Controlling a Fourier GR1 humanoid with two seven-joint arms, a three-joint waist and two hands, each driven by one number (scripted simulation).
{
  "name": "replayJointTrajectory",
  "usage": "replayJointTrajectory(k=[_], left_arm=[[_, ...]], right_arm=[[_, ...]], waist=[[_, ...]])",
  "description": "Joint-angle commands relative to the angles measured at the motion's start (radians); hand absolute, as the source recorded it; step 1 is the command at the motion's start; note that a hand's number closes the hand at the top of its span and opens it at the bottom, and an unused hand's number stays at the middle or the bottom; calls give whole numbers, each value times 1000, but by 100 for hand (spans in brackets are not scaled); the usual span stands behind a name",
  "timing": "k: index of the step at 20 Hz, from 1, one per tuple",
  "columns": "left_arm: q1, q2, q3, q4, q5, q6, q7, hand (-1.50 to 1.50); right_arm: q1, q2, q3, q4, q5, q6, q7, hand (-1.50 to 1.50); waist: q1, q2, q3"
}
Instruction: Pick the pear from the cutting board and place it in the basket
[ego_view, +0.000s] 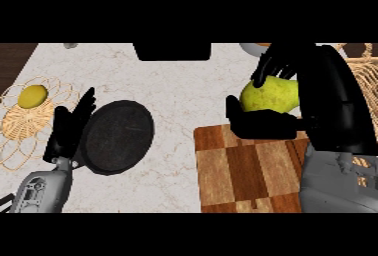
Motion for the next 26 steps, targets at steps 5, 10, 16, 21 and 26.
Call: replayJointTrajectory(k=[5,10,16,21,26], left_arm=[[31,26,17,-4,10,-28,-27,0],[8,-21,-20,-42,-10,5,39,0],[15,-10,-13,-50,-6,-4,17,0],[18,1,8,-21,13,-21,-14,0],[9,-4,13,30,9,-21,-44,0]], right_arm=[[-274,-94,-214,-26,-107,177,185,150],[-397,-211,-296,164,-86,189,145,150],[-332,-445,-268,328,10,314,8,150],[-230,-540,-322,432,12,293,-130,150],[-156,-632,-365,462,23,285,-219,150]], waist=[[5,0,0],[9,2,0],[7,5,0],[8,7,1],[3,6,0]])
